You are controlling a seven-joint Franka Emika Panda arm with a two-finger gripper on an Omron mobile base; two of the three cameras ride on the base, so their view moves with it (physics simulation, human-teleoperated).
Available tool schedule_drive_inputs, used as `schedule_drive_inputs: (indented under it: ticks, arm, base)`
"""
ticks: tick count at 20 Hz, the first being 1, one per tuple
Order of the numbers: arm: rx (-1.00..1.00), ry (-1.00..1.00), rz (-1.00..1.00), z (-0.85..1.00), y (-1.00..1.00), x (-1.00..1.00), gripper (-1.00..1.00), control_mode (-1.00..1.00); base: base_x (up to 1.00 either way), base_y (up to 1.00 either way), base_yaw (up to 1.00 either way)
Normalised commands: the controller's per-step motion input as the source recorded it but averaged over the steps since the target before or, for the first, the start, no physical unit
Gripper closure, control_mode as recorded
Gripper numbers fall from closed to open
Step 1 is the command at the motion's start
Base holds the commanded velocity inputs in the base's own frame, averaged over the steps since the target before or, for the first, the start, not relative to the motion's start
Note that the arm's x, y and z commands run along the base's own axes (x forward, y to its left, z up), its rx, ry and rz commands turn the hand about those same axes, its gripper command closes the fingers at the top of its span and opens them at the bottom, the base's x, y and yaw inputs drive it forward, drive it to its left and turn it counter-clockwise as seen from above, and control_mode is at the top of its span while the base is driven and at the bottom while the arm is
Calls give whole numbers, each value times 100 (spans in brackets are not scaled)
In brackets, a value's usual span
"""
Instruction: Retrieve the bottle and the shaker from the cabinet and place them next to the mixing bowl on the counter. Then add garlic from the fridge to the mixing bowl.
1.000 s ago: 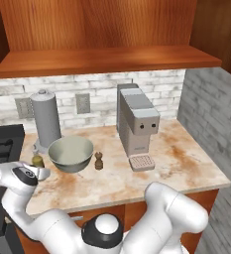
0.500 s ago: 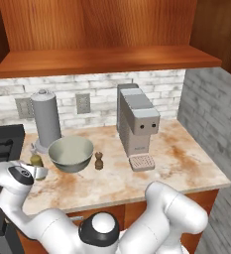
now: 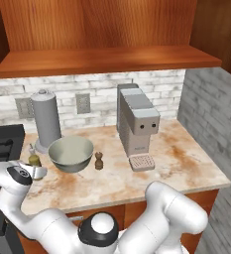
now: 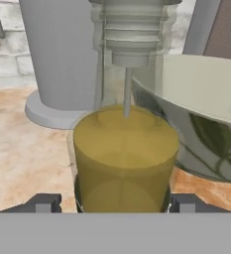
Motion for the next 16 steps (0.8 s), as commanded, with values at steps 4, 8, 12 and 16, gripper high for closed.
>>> schedule_drive_inputs:
  ticks: [4,8,12,16]
  arm:
    - [0,0,-1,0,-1,0,-100,-100]
    - [0,0,-4,0,-7,-3,-100,-100]
    - [0,0,0,0,7,-11,-100,-100]
    - [0,0,0,0,4,-9,-100,-100]
  base:
    - [0,0,0]
    - [0,0,0]
    - [0,0,0]
    - [0,0,0]
